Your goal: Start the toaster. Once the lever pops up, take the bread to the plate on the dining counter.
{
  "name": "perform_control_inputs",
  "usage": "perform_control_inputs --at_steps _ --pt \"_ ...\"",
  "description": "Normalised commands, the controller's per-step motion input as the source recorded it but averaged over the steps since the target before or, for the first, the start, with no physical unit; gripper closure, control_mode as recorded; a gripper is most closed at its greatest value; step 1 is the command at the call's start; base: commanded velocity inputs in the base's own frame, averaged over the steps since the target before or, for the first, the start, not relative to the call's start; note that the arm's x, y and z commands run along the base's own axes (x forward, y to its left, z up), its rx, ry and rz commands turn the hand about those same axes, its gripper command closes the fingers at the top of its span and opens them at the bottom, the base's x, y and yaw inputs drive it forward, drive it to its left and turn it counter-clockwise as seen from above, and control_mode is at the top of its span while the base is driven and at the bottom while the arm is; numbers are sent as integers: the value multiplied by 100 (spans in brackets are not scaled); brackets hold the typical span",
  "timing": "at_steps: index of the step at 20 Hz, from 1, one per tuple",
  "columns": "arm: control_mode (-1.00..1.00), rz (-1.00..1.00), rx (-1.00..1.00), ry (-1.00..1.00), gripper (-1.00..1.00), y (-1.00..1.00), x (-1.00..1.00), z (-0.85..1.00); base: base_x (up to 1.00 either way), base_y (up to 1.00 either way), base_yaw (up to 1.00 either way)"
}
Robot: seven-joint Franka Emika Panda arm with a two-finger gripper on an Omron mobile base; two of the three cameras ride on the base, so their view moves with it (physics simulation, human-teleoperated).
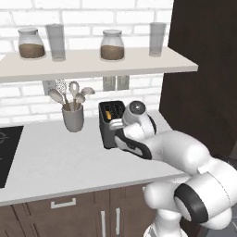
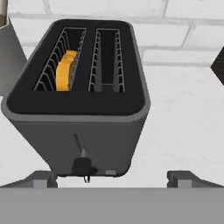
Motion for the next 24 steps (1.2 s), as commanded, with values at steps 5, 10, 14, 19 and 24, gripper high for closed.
perform_control_inputs --at_steps 5,10,14,19,24 --pt "-100 0 0 -9 -100 10 -42 71 0 0 0" --pt "-100 0 0 -3 -100 41 -8 54 0 0 0" --pt "-100 0 0 0 -100 40 0 22 0 0 0" --pt "-100 -1 2 -4 -100 28 13 4 0 0 0" --pt "-100 -3 1 -14 -100 5 7 -8 0 0 0"
